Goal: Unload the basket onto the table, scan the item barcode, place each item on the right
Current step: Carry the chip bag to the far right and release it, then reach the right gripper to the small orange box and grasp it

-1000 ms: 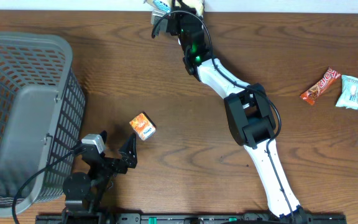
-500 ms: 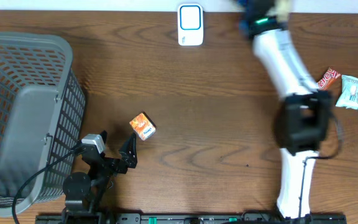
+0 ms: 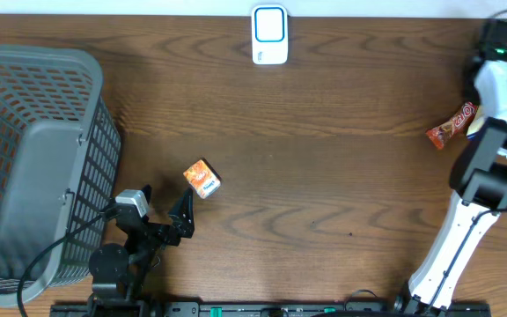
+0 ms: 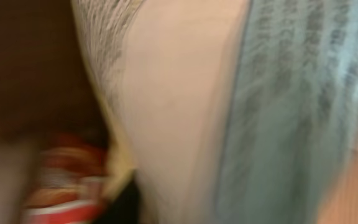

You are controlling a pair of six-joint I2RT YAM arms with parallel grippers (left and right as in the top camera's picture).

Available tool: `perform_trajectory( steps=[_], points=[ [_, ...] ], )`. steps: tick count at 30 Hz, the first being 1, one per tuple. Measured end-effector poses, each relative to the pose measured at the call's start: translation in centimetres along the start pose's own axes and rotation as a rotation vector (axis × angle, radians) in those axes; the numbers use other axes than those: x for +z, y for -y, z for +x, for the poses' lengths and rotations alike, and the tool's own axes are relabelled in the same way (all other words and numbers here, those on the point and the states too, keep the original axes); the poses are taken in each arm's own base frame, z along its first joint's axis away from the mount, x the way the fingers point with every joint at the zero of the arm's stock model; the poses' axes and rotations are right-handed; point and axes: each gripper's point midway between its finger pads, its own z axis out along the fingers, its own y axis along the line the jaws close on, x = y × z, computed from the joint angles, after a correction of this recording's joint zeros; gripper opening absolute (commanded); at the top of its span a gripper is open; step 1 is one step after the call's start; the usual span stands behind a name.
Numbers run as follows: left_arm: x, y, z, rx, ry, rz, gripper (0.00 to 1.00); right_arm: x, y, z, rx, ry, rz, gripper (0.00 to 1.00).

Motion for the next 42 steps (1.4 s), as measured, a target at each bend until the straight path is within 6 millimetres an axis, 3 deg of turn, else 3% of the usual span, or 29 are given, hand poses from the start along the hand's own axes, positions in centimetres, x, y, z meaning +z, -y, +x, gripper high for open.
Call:
perform_trajectory(
  steps=[2, 5, 9, 14, 19, 21, 26, 32, 33, 35, 38, 39, 42],
  points=[
    [0.0, 0.0, 0.0, 0.000, 0.000, 0.000, 0.98, 0.0, 1.3, 0.6, 0.056, -0.017, 0.002, 0.99],
    [0.0, 0.0, 0.0, 0.000, 0.000, 0.000, 0.98, -1.4, 1.6, 0.4, 0.121, -0.005, -0.039, 0.99],
    [0.0, 0.0, 0.0, 0.000, 0.000, 0.000, 0.98, -6.2, 1.8, -1.7, 0.225, 0.092, -0.162, 0.99],
    [0.0, 0.0, 0.0, 0.000, 0.000, 0.000, 0.98, -17.1, 3.6, -3.3, 0.337, 0.248, -0.344, 0.99],
    [0.0, 0.0, 0.0, 0.000, 0.000, 0.000, 0.98, -29.2, 3.8, -2.3, 0.419, 0.378, -0.501, 0.99],
    [0.0, 0.0, 0.0, 0.000, 0.000, 0.000, 0.98, -32.9, 2.9, -1.7, 0.440, 0.405, -0.571, 0.99],
    [0.0, 0.0, 0.0, 0.000, 0.000, 0.000, 0.98, -39.3, -2.3, 0.4, 0.394, 0.382, -0.794, 0.99],
    [0.0, 0.0, 0.0, 0.000, 0.000, 0.000, 0.98, -45.3, -11.7, 4.6, 0.170, 0.255, -1.054, 0.99],
    [0.0, 0.0, 0.0, 0.000, 0.000, 0.000, 0.98, -45.7, -12.5, 5.0, 0.151, 0.247, -1.068, 0.99],
    [0.0, 0.0, 0.0, 0.000, 0.000, 0.000, 0.98, -47.3, -16.2, 6.8, 0.053, 0.208, -1.115, 0.99],
    [0.0, 0.0, 0.0, 0.000, 0.000, 0.000, 0.98, -48.1, -21.0, 9.6, -0.066, 0.142, -1.138, 0.98],
    [0.0, 0.0, 0.0, 0.000, 0.000, 0.000, 0.98, -48.1, -22.4, 10.4, -0.100, 0.122, -1.138, 0.96],
    [0.0, 0.0, 0.0, 0.000, 0.000, 0.000, 0.98, -47.5, -28.0, 13.3, -0.215, 0.053, -1.132, 0.77]
  ],
)
